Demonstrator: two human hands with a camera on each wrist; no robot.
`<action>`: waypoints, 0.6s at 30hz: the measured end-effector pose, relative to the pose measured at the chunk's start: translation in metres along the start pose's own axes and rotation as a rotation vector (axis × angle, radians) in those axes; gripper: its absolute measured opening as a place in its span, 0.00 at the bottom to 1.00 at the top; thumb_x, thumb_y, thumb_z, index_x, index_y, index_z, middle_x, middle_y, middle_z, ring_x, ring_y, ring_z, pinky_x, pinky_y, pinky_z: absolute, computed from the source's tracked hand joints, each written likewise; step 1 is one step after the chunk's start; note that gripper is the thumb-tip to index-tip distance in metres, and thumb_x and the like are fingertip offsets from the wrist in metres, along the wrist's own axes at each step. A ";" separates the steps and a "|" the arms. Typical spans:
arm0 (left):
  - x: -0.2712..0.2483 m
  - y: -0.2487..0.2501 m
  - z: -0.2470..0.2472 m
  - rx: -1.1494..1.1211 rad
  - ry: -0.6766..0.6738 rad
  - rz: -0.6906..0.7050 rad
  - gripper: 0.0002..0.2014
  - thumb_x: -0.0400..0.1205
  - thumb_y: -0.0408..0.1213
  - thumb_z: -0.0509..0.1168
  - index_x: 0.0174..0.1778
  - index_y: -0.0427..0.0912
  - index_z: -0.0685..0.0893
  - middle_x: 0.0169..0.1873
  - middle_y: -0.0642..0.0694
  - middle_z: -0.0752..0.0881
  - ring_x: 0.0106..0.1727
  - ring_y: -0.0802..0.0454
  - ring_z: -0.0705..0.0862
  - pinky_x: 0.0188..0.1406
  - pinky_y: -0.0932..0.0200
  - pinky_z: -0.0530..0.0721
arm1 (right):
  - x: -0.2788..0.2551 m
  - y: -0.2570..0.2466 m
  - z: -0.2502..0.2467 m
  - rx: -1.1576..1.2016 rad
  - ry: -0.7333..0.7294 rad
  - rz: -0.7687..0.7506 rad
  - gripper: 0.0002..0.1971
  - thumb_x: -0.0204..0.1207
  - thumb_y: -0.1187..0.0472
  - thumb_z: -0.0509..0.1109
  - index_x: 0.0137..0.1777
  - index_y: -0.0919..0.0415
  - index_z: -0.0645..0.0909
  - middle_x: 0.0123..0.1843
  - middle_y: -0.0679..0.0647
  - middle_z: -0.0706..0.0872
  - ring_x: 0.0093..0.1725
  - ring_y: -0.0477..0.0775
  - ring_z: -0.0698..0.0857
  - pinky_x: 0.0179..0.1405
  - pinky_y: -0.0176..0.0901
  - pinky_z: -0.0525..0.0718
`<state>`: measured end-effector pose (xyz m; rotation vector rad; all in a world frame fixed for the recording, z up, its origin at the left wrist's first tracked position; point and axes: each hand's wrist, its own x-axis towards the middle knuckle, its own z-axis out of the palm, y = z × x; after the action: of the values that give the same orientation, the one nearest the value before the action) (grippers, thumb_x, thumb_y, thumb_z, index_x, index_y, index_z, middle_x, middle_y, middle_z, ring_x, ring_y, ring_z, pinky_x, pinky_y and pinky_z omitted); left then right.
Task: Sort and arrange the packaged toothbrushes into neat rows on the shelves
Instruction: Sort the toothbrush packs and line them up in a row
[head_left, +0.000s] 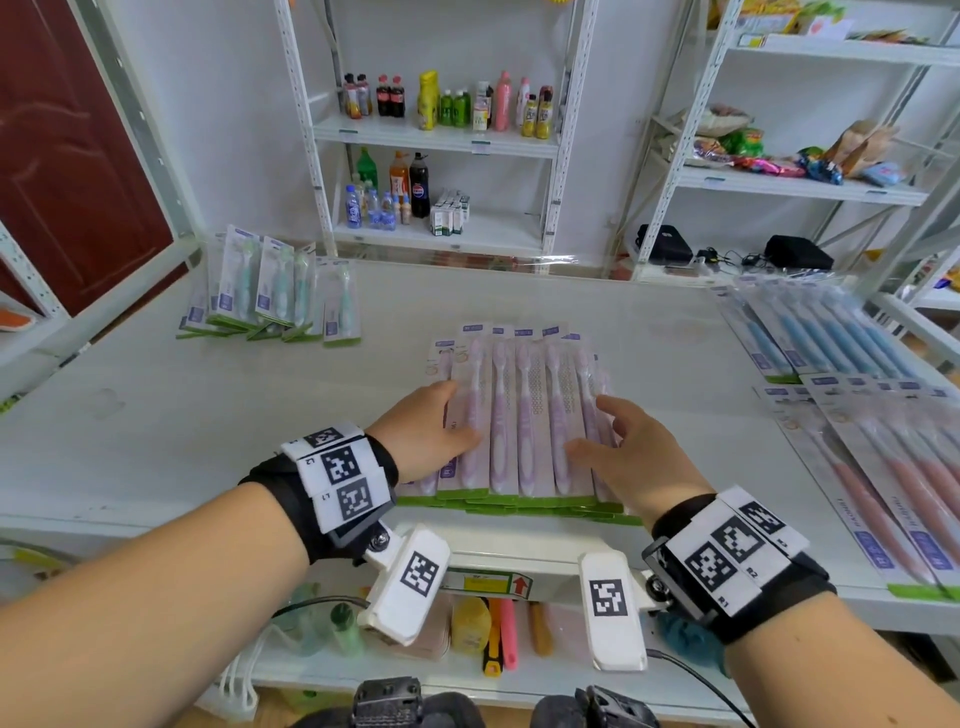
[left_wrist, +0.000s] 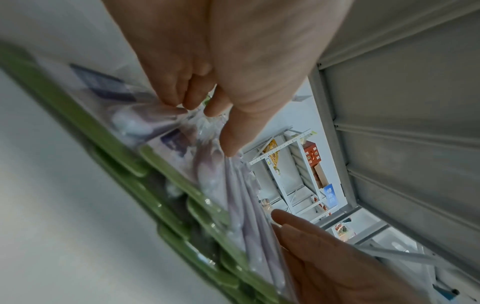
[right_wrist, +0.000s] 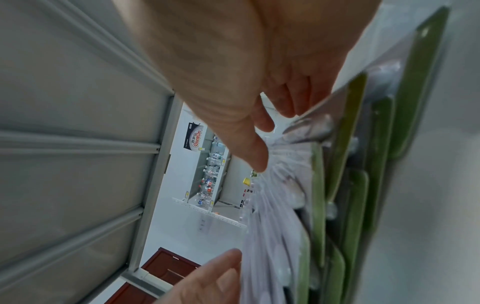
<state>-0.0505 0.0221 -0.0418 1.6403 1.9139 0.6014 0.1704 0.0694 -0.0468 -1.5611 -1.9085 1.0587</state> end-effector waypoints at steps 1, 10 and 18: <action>-0.001 0.000 0.001 -0.013 0.010 0.002 0.27 0.80 0.43 0.65 0.75 0.44 0.68 0.66 0.46 0.80 0.56 0.55 0.79 0.50 0.65 0.74 | 0.000 0.001 -0.001 0.001 0.010 0.003 0.35 0.74 0.55 0.72 0.80 0.51 0.62 0.77 0.53 0.70 0.74 0.54 0.71 0.62 0.41 0.72; -0.010 0.004 0.000 -0.106 0.024 -0.050 0.15 0.80 0.39 0.63 0.63 0.44 0.77 0.45 0.38 0.88 0.38 0.43 0.88 0.27 0.62 0.81 | 0.001 0.010 -0.008 0.092 0.051 0.020 0.35 0.70 0.62 0.76 0.77 0.58 0.67 0.72 0.55 0.77 0.68 0.52 0.77 0.62 0.41 0.74; -0.004 0.008 0.007 -0.121 0.045 -0.073 0.21 0.80 0.38 0.66 0.70 0.44 0.75 0.64 0.46 0.82 0.54 0.51 0.84 0.49 0.65 0.80 | 0.001 0.009 -0.009 0.061 0.044 -0.014 0.35 0.69 0.64 0.75 0.77 0.58 0.69 0.69 0.56 0.79 0.61 0.54 0.81 0.58 0.47 0.83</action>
<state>-0.0391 0.0193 -0.0411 1.4869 1.9206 0.7155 0.1822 0.0735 -0.0491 -1.5234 -1.8378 1.0577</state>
